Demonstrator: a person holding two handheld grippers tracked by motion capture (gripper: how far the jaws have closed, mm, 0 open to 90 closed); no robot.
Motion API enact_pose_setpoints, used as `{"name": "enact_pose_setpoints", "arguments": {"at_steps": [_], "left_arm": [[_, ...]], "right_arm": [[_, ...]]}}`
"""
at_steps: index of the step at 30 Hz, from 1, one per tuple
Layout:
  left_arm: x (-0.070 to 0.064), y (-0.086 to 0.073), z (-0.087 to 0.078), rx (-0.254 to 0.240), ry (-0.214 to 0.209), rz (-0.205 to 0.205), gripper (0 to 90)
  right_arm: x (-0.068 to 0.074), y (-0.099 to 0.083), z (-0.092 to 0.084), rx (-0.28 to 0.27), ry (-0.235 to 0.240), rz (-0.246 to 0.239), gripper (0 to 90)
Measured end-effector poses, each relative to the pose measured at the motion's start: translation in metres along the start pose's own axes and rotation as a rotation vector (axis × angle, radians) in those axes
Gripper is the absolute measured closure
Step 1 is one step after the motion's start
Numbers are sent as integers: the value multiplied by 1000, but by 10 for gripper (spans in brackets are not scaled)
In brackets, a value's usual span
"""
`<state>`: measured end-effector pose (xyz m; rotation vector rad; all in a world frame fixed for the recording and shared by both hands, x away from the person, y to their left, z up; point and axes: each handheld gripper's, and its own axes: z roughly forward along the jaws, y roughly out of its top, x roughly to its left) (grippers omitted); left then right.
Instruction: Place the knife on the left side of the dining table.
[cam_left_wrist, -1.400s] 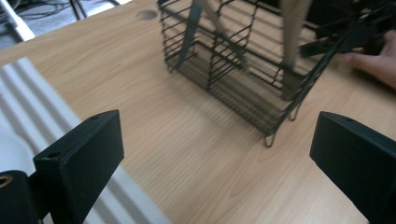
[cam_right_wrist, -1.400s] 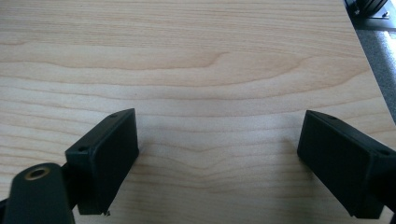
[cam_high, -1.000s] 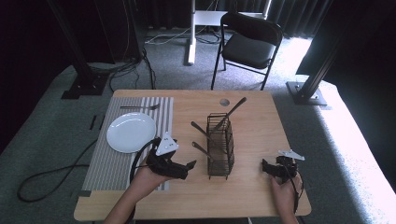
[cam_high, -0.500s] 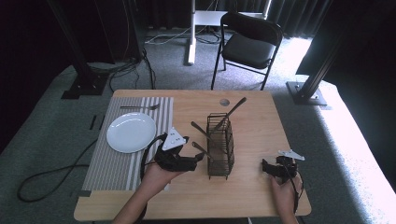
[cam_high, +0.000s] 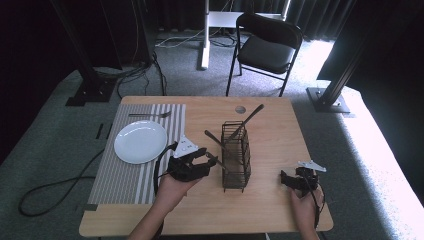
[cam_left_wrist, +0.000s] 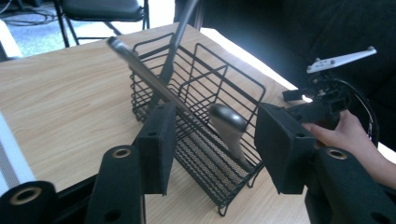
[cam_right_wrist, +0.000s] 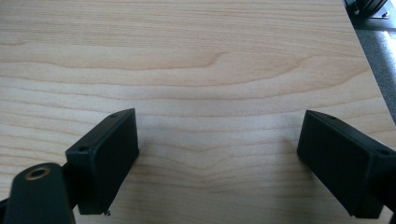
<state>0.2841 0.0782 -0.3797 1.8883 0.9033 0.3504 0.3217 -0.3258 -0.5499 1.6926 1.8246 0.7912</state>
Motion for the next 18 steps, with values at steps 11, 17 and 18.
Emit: {"name": "enact_pose_setpoints", "arguments": {"at_steps": [11,17,18], "left_arm": [[-4,-2,4,-1,8,21,714],[-5,3,6,-3,-14,31,726],[-6,4,7,-7,-19,28,728]], "right_arm": [[0,0,0,0,0,0,121],[0,0,0,-1,0,0,121],[0,0,0,-1,0,0,121]]}}
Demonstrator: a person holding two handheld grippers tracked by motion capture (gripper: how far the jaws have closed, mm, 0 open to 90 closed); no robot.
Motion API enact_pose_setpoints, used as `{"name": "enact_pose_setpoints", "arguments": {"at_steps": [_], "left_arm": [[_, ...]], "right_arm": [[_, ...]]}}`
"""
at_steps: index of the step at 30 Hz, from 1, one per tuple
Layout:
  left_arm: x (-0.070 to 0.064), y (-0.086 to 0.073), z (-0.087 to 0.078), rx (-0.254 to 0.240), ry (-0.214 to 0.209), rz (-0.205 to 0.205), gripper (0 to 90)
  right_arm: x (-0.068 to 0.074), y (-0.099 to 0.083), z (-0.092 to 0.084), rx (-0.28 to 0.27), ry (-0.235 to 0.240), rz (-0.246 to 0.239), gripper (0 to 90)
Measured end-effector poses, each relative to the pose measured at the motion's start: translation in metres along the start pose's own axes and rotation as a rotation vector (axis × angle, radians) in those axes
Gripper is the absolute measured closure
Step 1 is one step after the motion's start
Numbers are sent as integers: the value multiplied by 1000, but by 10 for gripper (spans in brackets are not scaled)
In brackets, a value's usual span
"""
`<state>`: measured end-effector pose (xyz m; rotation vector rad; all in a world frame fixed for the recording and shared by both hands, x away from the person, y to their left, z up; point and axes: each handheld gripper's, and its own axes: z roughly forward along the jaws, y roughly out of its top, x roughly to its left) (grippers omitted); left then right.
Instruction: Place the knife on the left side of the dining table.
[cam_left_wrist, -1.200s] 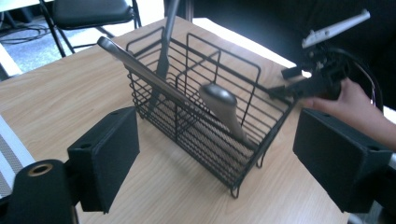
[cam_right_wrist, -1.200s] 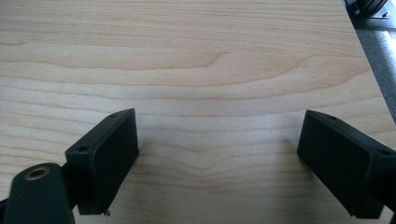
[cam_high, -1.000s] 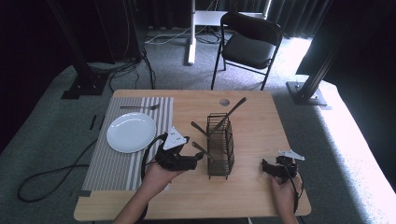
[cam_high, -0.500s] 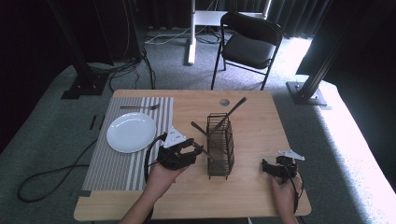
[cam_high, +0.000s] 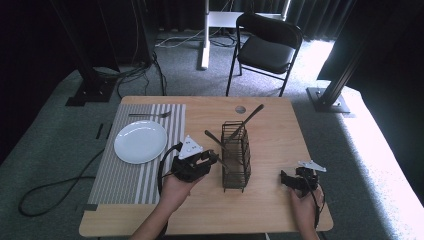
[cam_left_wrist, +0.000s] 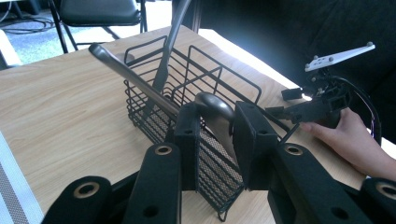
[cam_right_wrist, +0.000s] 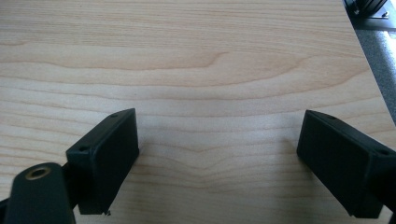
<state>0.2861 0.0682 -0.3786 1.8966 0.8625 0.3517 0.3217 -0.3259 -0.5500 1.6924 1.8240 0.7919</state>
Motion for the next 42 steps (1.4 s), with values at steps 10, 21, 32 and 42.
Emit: {"name": "enact_pose_setpoints", "arguments": {"at_steps": [10,21,32,42], "left_arm": [[-8,17,12,6,-17,2,738],[-22,32,27,-14,-22,28,758],[-40,44,36,-38,-28,74,780],[-37,46,40,-42,-51,104,824]], "right_arm": [[0,0,0,0,0,1,121],[0,0,0,0,1,1,121],[0,0,0,1,1,1,121],[0,0,0,0,1,1,121]]}}
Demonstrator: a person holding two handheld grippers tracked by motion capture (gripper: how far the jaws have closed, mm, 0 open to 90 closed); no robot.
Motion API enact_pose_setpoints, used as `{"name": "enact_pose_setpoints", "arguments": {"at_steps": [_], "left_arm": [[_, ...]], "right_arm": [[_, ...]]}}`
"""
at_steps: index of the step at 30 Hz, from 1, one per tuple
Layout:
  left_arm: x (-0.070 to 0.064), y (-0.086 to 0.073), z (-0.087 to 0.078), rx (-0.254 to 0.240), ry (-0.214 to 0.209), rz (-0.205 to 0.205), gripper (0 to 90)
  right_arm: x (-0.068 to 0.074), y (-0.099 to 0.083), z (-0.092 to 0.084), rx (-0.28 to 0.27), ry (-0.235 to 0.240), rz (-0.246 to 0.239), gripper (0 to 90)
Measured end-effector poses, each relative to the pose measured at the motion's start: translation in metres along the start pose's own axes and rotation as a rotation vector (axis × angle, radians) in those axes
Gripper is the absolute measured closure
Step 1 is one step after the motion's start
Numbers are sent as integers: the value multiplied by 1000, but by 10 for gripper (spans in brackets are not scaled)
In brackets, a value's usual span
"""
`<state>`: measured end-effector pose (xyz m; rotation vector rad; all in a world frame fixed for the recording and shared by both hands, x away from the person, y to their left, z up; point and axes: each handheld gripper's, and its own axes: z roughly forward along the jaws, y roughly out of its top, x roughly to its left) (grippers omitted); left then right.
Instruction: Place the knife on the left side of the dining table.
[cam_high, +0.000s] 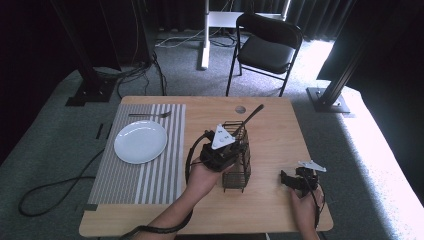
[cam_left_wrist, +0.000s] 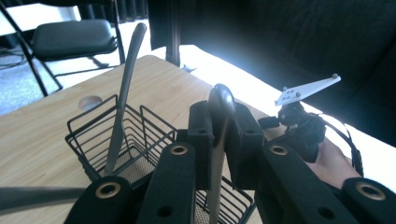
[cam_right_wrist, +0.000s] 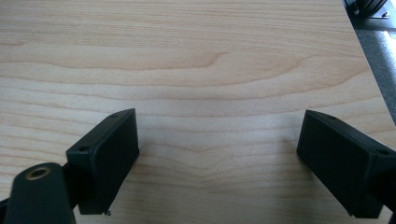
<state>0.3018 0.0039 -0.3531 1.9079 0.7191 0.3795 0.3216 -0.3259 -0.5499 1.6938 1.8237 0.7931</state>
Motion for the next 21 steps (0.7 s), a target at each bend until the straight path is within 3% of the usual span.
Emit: {"name": "enact_pose_setpoints", "arguments": {"at_steps": [10,15,21], "left_arm": [[16,7,-8,-58,-63,-26,836],[16,11,-13,-81,-78,-5,836],[18,17,-22,-114,-129,-4,836]], "right_arm": [[0,0,0,0,0,0,121],[0,0,0,0,0,0,121],[0,0,0,0,-1,0,121]]}}
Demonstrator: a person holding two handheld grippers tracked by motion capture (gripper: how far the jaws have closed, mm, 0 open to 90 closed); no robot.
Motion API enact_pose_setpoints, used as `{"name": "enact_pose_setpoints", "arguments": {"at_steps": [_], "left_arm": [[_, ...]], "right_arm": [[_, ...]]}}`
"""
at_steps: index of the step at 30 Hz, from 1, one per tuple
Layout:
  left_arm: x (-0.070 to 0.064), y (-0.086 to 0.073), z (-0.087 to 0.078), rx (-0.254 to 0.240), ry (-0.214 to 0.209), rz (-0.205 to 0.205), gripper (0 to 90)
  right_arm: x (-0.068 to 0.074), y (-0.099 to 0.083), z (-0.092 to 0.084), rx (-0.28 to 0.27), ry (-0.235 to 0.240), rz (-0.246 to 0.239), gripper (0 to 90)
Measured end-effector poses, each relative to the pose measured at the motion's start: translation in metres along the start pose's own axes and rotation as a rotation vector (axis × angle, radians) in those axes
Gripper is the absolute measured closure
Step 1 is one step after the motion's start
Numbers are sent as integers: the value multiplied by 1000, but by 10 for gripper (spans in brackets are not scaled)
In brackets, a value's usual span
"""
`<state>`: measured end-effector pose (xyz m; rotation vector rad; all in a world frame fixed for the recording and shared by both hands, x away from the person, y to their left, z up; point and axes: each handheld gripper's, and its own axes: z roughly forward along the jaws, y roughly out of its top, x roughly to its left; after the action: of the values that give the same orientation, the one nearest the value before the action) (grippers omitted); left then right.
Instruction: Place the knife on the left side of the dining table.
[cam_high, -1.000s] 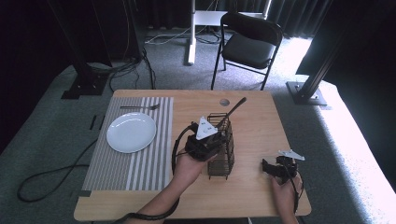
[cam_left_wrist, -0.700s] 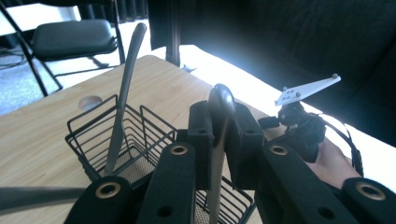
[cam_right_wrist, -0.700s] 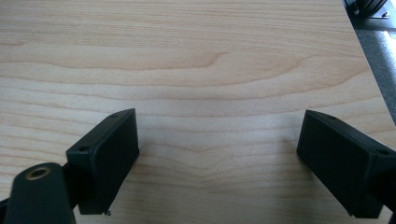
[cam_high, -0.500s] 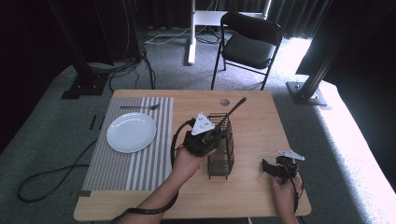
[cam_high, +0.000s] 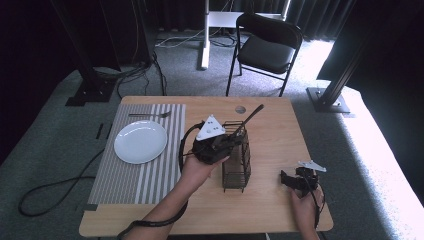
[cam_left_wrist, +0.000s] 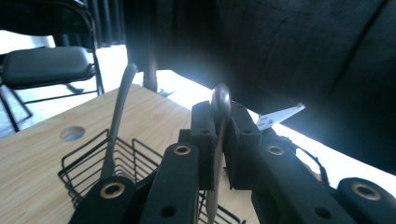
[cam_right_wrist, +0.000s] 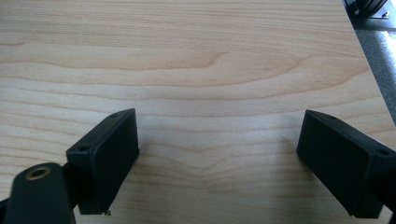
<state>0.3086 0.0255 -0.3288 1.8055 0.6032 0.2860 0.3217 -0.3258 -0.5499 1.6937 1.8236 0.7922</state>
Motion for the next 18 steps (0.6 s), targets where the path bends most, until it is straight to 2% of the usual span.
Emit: {"name": "enact_pose_setpoints", "arguments": {"at_steps": [2,6,10,18], "left_arm": [[0,3,-4,-19,-19,6,836],[0,9,-12,-48,-29,31,837],[2,15,-20,-62,-62,24,837],[3,27,-40,-76,-56,35,837]], "right_arm": [[0,0,0,0,0,0,121],[0,0,0,0,0,-1,121],[0,0,0,-1,0,-1,121],[0,0,0,0,0,-1,121]]}}
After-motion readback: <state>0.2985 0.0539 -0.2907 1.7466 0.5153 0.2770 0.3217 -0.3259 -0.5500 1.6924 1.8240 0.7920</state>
